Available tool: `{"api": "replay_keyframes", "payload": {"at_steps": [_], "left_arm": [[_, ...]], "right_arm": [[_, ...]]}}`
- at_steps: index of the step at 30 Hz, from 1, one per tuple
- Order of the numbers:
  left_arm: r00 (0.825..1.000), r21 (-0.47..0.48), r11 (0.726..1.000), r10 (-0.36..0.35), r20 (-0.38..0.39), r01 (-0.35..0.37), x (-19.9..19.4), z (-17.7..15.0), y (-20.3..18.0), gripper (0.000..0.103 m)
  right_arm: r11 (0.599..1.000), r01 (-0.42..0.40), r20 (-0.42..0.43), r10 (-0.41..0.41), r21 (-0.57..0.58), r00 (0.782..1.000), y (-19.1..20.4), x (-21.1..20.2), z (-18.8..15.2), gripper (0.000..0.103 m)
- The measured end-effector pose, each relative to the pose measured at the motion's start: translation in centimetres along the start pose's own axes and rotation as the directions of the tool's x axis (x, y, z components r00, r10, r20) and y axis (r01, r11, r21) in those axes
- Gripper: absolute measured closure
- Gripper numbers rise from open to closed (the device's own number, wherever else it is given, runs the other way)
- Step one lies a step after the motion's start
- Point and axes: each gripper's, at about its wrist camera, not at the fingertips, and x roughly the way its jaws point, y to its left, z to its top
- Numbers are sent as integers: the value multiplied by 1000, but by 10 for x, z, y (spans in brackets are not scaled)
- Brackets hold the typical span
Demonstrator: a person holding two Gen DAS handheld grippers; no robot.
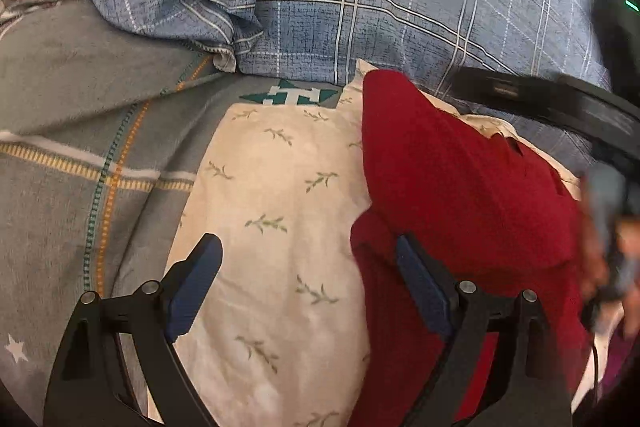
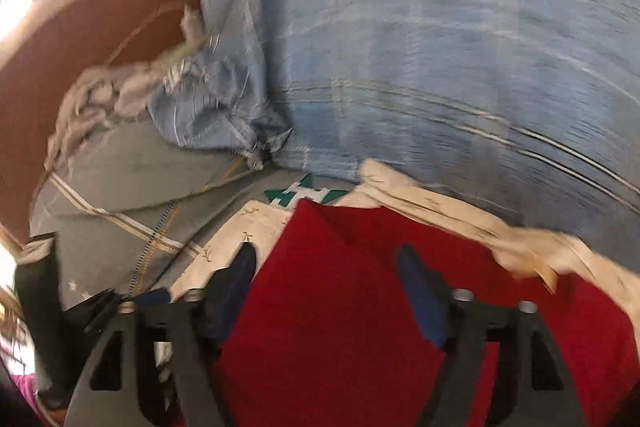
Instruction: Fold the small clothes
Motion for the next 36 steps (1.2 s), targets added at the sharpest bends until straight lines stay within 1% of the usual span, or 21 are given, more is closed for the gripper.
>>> {"api": "replay_keyframes", "payload": {"at_steps": [2, 3, 4, 5, 6, 7, 8, 11, 14, 17, 20, 21, 23, 24, 26, 27, 28, 30, 31, 34, 36], "left_arm": [[1000, 11, 1000, -3, -7, 3, 1, -3, 2, 13], [1000, 30, 1000, 3, -14, -3, 3, -4, 1, 13], [1000, 54, 998, 14, -20, -13, 6, -5, -1, 13], [999, 77, 997, 27, -25, -25, 10, -6, -3, 13], [999, 92, 995, 33, -28, -30, 13, -7, -4, 13], [999, 100, 995, 30, -30, -27, 16, -6, -4, 13], [999, 94, 995, 20, -36, -16, 18, -5, -2, 13], [999, 51, 999, -10, -49, 13, 21, -1, 7, 13], [999, 28, 1000, 3, -44, -2, 23, 2, 13, 13], [999, 14, 1000, 0, -54, 0, 25, 4, 16, 13], [999, 24, 1000, 7, -51, -6, 24, 4, 14, 12], [999, 25, 1000, 8, -49, -7, 23, 4, 14, 12], [999, 30, 999, 13, -43, -12, 21, 4, 14, 12], [999, 32, 999, 23, -38, -22, 21, 4, 14, 12], [999, 34, 999, 30, -30, -29, 17, 4, 14, 12], [999, 35, 999, 33, -26, -32, 16, 3, 14, 12], [999, 36, 999, 37, -22, -36, 15, 3, 14, 12], [999, 35, 998, 46, -12, -46, 13, 3, 14, 13], [999, 34, 998, 49, -7, -48, 11, 3, 15, 12], [999, 34, 998, 52, 9, -52, 8, 3, 15, 12], [999, 34, 998, 48, 19, -49, 5, 3, 14, 12]], "right_arm": [[999, 13, -50, -15, -35, 999, 7, 22, 7, 26], [999, -3, -83, -1, -54, 997, 11, 36, 9, 27], [998, -18, -103, 12, -62, 995, 11, 44, 9, 42], [996, -29, -142, 17, -81, 990, 16, 55, 7, 78], [995, -11, -164, -6, -101, 986, 20, 61, 6, 90], [991, 26, -167, -47, -128, 985, 23, 65, 5, 92], [990, 29, -152, -50, -135, 987, 25, 65, 5, 93], [993, 43, -65, -50, -113, 997, 26, 58, 12, 95], [997, 62, 0, -62, -47, 998, 16, 59, 21, 96], [998, 70, -32, -70, 2, 997, 10, 83, 18, 96], [995, 91, -80, -93, -33, 992, 17, 102, 8, 95], [994, 101, -67, -104, -51, 992, 22, 98, 7, 90], [993, 100, -39, -102, -55, 994, 26, 83, 9, 87], [994, 100, -28, -101, -52, 994, 27, 72, 10, 81], [992, 116, -18, -117, -55, 993, 30, 52, 10, 54], [991, 118, 5, -118, -63, 993, 33, 35, 7, 50], [991, 119, 20, -118, -68, 993, 34, 26, 5, 47], [988, 134, 46, -131, -77, 990, 35, 0, -6, 47], [987, 141, 40, -139, -75, 990, 38, 0, -3, 47], [991, 128, 22, -127, -38, 992, 32, -14, -25, 47], [989, 143, -15, -143, -32, 990, 28, -16, -40, 47]]}}
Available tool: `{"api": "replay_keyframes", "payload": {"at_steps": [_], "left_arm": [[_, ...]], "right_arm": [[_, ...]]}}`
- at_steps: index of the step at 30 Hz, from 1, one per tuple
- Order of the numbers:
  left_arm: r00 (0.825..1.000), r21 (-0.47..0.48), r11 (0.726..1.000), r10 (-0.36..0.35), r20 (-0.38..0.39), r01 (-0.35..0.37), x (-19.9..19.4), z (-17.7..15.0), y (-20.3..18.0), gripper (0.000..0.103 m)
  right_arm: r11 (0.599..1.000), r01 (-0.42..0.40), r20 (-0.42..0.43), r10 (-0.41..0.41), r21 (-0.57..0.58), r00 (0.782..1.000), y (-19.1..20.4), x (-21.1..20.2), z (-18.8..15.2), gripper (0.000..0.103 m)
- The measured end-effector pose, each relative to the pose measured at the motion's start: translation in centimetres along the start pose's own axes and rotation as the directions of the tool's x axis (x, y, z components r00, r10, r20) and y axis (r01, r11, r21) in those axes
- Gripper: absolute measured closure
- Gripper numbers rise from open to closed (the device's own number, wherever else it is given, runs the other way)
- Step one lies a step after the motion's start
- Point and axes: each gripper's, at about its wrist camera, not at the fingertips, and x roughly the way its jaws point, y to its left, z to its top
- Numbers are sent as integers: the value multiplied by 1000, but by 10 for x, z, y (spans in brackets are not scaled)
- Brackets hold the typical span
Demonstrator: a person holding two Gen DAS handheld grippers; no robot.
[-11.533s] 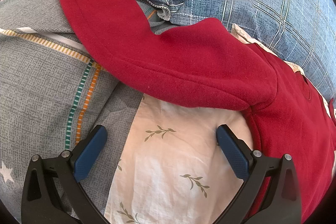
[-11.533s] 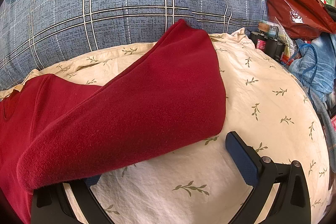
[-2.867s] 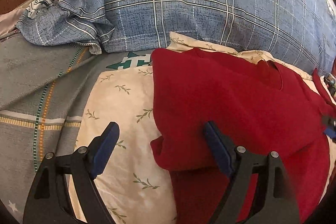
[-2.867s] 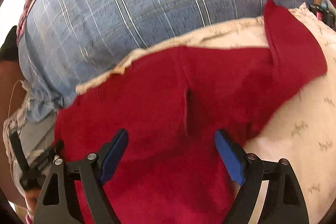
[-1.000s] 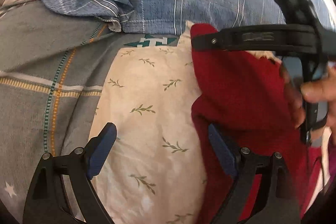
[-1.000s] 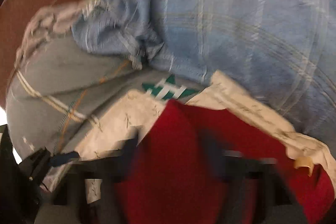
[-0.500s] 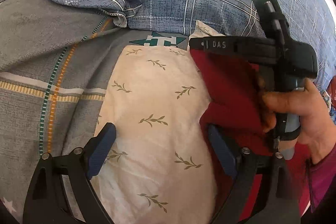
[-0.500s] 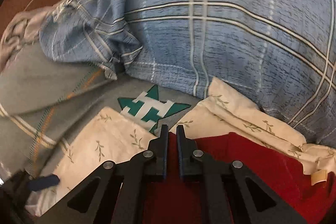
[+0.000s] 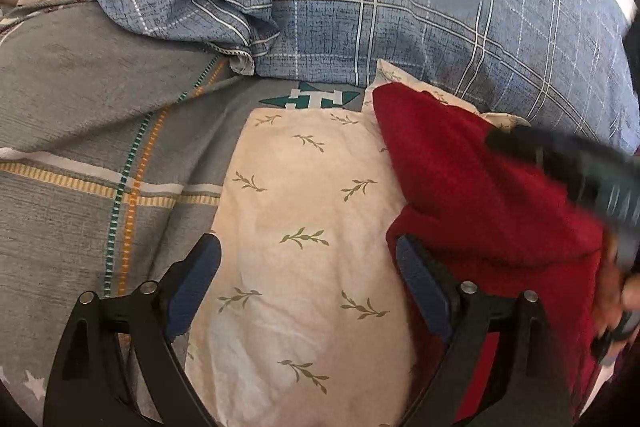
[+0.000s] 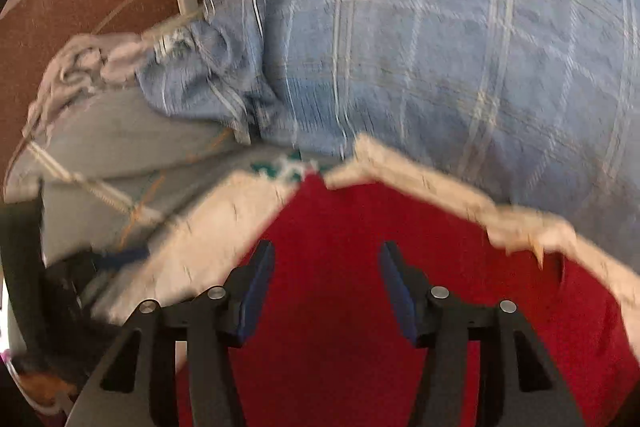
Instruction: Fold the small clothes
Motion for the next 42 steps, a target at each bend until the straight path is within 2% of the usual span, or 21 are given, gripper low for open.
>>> {"api": "replay_keyframes", "payload": {"at_steps": [3, 6, 12, 14, 15, 17, 20, 25, 28, 31, 33, 34, 35, 36, 37, 39, 40, 41, 42], "left_arm": [[1000, 2, 1000, -7, 12, 7, -3, 0, -1, 13], [999, -2, 1000, -26, 32, 26, -6, 1, -3, 12], [988, -8, 991, -131, 84, 133, -10, 3, -10, 12], [983, -2, 987, -161, 89, 162, -7, 7, -17, 12], [981, 0, 985, -171, 93, 172, -5, 10, -19, 12], [981, 7, 985, -172, 86, 172, 1, 14, -23, 12], [987, -2, 989, -150, 55, 151, 14, 15, -23, 12], [989, -15, 989, -147, 5, 147, 28, 14, -21, 12], [992, 3, 992, -123, -10, 123, 34, 11, -24, 12], [994, 16, 994, -104, -15, 104, 37, 8, -28, 11], [995, 20, 994, -103, -15, 103, 37, 8, -29, 10], [994, 16, 994, -106, -18, 106, 38, 8, -28, 9], [994, 14, 994, -107, -19, 107, 38, 8, -28, 8], [994, 13, 994, -106, -20, 107, 39, 8, -28, 8], [994, 14, 994, -105, -20, 106, 39, 8, -28, 8], [995, 18, 995, -102, -19, 102, 39, 8, -29, 8], [995, 19, 995, -101, -19, 101, 39, 9, -29, 8], [995, 19, 995, -101, -19, 101, 39, 9, -29, 8], [995, 19, 995, -101, -19, 101, 38, 10, -28, 7]], "right_arm": [[1000, 28, -28, -28, 12, 999, -7, 6, -20, 48], [995, 52, -58, -47, 82, 997, -19, 17, -33, 48], [995, 38, -35, -35, 96, 999, -22, 25, -39, 34], [995, 2, -33, 1, 95, 999, -21, 27, -39, 20], [994, -36, -37, 40, 99, 999, -23, 28, -38, 18], [993, -43, -47, 49, 108, 998, -24, 26, -38, 19], [989, 62, -68, -53, 131, 996, -26, 9, -43, 19], [970, 180, -20, -179, 162, 984, -55, -45, -74, 20], [929, 269, 21, -283, 255, 959, -95, -83, -91, 20], [855, 386, -11, -408, 347, 913, -132, -101, -99, 20], [778, 468, -43, -498, 419, 866, -163, -111, -104, 19], [755, 483, -52, -516, 444, 855, -175, -114, -108, 19], [741, 487, -67, -519, 463, 852, -186, -113, -111, 19], [736, 484, -104, -498, 474, 861, -198, -107, -113, 19], [742, 472, -129, -472, 477, 872, -204, -102, -115, 21], [773, 433, -143, -418, 464, 897, -207, -87, -117, 38], [780, 445, -148, -426, 440, 893, -205, -83, -118, 73], [797, 456, -157, -431, 396, 889, -200, -77, -116, 96], [798, 462, -160, -435, 387, 886, -199, -77, -116, 98]]}}
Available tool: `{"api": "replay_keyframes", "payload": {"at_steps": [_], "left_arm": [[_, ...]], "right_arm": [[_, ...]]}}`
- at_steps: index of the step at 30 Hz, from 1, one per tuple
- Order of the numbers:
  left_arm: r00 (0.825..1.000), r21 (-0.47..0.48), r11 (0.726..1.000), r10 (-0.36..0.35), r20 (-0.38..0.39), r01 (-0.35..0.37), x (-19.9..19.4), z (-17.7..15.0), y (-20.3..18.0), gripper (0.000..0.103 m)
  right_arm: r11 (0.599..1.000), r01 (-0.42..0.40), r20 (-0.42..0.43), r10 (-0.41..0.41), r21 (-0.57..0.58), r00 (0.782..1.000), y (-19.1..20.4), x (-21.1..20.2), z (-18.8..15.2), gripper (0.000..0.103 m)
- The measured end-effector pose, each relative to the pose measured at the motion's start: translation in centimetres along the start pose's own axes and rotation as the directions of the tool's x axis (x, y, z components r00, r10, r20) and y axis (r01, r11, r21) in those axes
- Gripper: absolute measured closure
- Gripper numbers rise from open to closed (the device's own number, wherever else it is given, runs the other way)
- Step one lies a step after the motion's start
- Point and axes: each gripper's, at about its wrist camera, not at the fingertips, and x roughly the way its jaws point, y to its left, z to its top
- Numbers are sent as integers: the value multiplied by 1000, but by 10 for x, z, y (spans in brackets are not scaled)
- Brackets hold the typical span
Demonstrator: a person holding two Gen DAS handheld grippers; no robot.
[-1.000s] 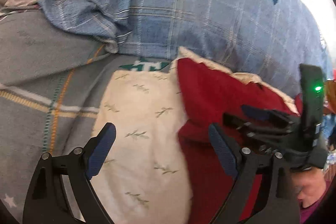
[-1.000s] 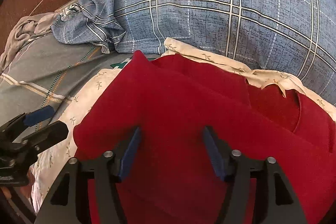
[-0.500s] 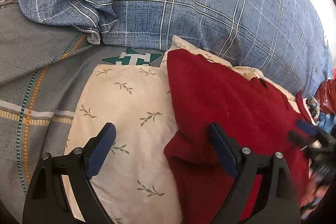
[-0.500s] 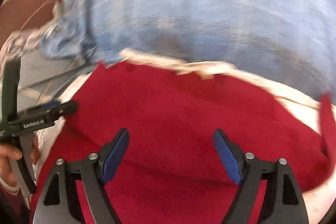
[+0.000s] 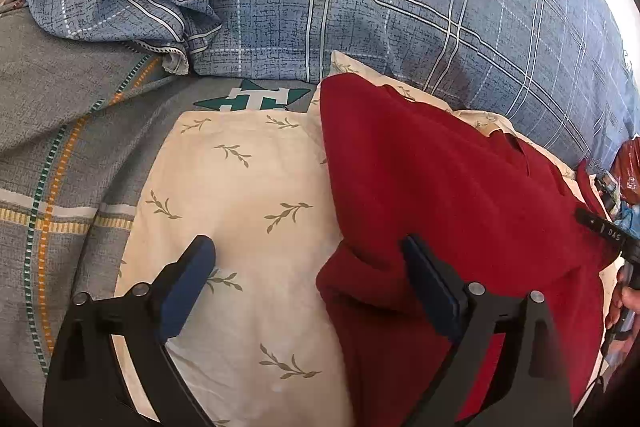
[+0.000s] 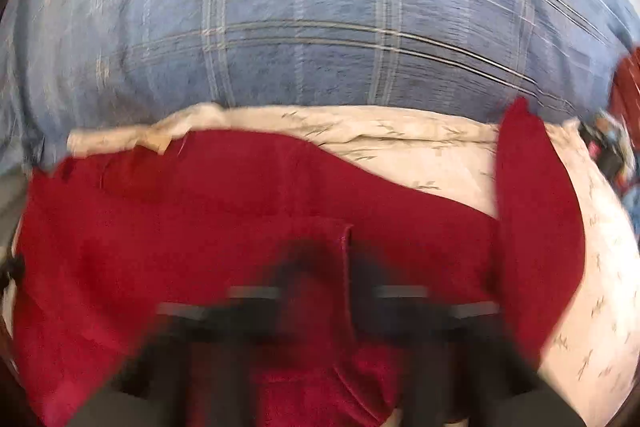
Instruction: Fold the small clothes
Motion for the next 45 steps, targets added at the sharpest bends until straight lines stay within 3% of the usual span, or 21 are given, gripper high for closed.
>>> {"api": "replay_keyframes", "payload": {"at_steps": [7, 11, 13, 15, 17, 20, 22, 27, 29, 31, 34, 38, 45], "left_arm": [[1000, 12, 1000, 8, -8, -8, 0, 3, 0, 5], [1000, 4, 1000, 6, 15, -7, -6, 4, 1, 5], [999, 12, 1000, 14, 52, -15, -15, 5, 0, 5], [995, 22, 999, 21, 95, -23, -26, 8, -4, 5], [992, 22, 1000, -10, 126, 7, -37, 11, -9, 5], [992, 36, 998, -54, 118, 50, -44, 10, -20, 5], [992, 57, 996, -69, 106, 63, -44, 6, -29, 5], [996, 136, 988, -77, 49, 70, -28, -6, -54, 5], [997, 167, 985, -47, 55, 38, -24, -11, -59, 5], [999, 184, 983, -25, 42, 17, -18, -13, -59, 5], [999, 178, 984, -18, 37, 11, -16, -15, -57, 5], [1000, 197, 980, 2, 28, -8, -12, -16, -61, 2], [1000, 202, 979, 3, 15, -6, -8, -15, -61, 0]], "right_arm": [[999, 44, 22, -45, 21, 999, -9, 7, -4, 97], [995, 56, 70, -61, 79, 996, -11, -25, -4, 88], [996, 6, 111, -16, 92, 994, -11, -43, -7, 86], [996, -52, 141, 42, 71, 989, -4, -54, -12, 77], [995, -98, 102, 95, 24, 990, 7, -47, -15, 70], [994, -107, -16, 107, 1, 994, 21, -11, -26, 70], [994, -107, 34, 107, 5, 994, 21, -14, -31, 70], [988, -154, 33, 154, 18, 988, 8, -32, -27, 62], [990, -134, 79, 131, 34, 988, -6, -47, -23, 42], [994, -74, 126, 64, 74, 990, -33, -56, -9, 29], [988, -4, 129, -17, 156, 992, -73, -49, 15, 28], [953, 101, 28, -113, 286, 993, -131, -4, 54, 28], [916, 177, -120, -143, 360, 982, -169, 66, 73, 30]]}}
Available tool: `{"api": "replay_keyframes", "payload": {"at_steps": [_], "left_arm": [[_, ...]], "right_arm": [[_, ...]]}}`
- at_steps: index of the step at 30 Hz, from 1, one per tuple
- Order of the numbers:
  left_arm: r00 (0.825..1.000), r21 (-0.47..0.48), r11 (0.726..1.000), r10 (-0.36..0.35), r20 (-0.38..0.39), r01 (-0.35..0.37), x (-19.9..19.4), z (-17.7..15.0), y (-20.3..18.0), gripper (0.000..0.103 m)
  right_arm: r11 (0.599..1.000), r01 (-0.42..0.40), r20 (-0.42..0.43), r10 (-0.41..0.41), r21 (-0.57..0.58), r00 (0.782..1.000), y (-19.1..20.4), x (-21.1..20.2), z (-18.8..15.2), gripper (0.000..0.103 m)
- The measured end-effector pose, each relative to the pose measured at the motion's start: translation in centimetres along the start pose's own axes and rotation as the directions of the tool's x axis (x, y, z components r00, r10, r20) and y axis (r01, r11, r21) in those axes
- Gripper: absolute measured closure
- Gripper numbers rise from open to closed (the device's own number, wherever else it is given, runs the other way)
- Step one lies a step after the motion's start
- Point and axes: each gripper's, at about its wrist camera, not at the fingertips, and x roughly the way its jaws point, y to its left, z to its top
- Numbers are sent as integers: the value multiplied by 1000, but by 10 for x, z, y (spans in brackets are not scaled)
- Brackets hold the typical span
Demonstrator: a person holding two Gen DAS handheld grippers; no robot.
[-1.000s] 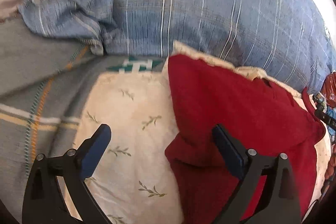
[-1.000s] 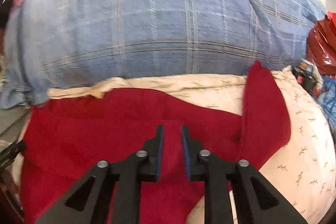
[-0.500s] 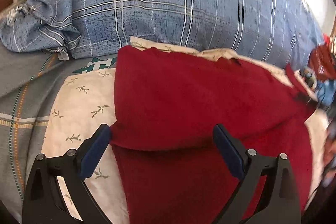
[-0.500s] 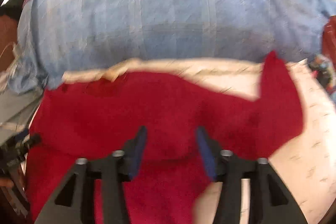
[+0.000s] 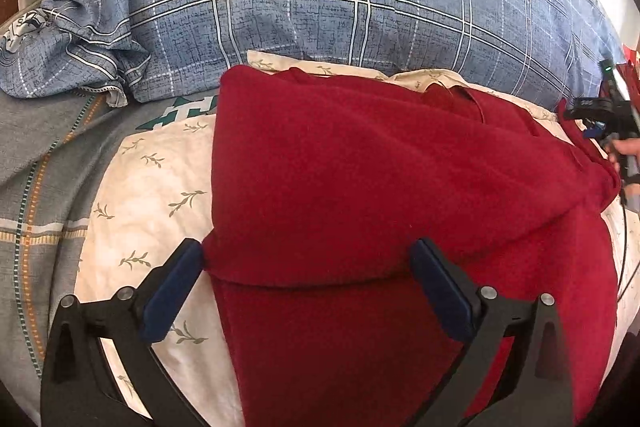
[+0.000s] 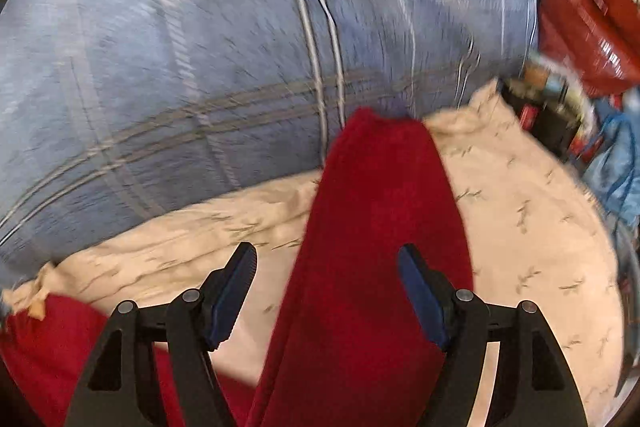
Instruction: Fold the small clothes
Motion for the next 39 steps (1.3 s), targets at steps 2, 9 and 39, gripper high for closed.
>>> {"api": "replay_keyframes", "payload": {"at_steps": [2, 9, 39], "left_arm": [[1000, 2, 1000, 3, 0, -3, 0, 0, -1, 0], [1000, 0, 1000, 1, 0, -1, 0, 0, 0, 0], [983, -137, 979, -132, 130, 150, -36, 10, 37, 0]], "right_arm": [[1000, -4, -31, 4, 2, 1000, -2, 15, 1, 32], [999, -26, 29, 27, -30, 999, -17, 0, -4, 96], [657, -608, -233, 571, -445, 788, 172, -113, -175, 83]]}}
